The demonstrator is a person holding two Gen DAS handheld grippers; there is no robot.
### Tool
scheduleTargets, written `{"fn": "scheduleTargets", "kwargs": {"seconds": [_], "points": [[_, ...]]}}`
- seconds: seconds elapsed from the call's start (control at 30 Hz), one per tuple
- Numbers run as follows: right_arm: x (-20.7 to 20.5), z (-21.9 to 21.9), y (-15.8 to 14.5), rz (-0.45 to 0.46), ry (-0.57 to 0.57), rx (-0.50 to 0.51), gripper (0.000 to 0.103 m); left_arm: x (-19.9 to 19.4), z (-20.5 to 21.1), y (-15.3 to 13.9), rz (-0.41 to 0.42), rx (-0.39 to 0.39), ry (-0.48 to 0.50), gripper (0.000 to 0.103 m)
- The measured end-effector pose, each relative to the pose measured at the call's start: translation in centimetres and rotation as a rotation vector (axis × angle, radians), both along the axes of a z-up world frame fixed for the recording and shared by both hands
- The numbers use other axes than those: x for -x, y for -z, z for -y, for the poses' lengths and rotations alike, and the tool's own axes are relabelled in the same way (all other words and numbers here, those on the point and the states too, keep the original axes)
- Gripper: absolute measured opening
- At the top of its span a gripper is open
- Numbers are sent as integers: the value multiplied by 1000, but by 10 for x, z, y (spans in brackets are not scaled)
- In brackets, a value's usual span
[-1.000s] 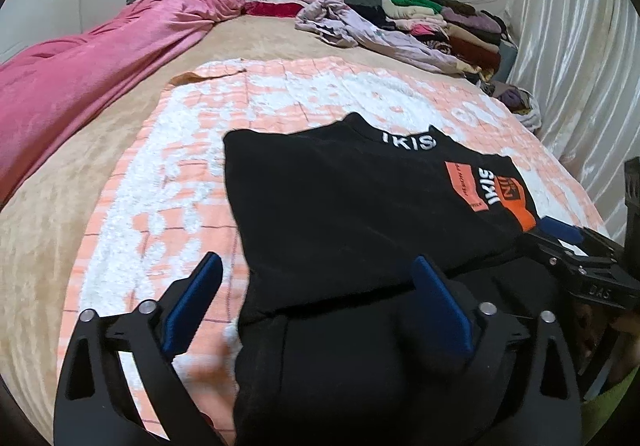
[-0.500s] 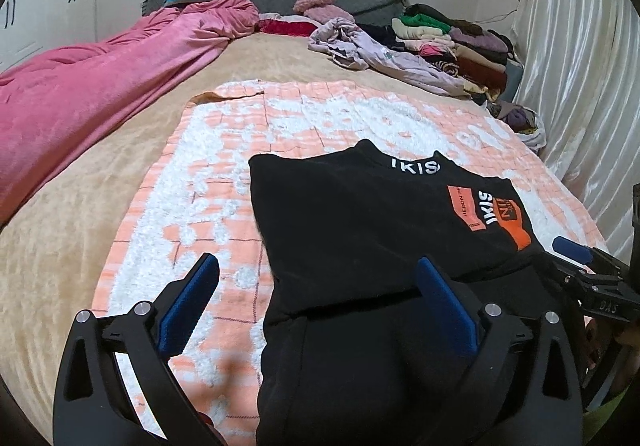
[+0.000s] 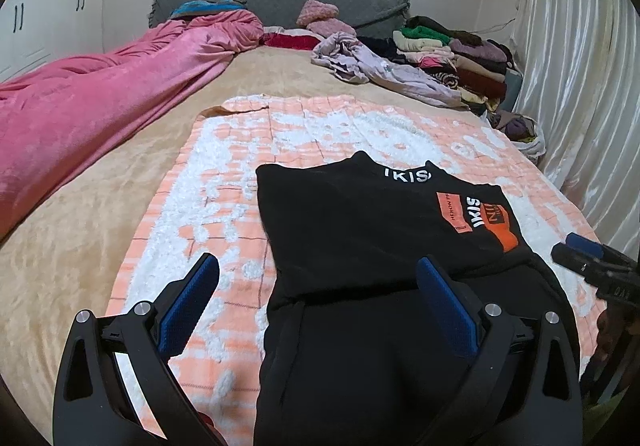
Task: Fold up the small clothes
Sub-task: 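Move both open tools along the sweatshirt body to its hem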
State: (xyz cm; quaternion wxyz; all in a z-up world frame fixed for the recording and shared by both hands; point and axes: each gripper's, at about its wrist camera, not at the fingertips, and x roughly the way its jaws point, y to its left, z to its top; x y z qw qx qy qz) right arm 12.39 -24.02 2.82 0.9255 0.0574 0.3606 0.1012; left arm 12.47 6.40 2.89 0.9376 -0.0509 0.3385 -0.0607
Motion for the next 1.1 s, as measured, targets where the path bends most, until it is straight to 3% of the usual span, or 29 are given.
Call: {"fn": "scheduleTargets", "kwargs": {"seconds": [0.67,1.1], "points": [[37,23,-6,7,-11,9,91,53,-31,1,-30,6,-104,98],[59,38,4,-21,-5,27,91,75,-47,23,-107,3,-140,98]]}}
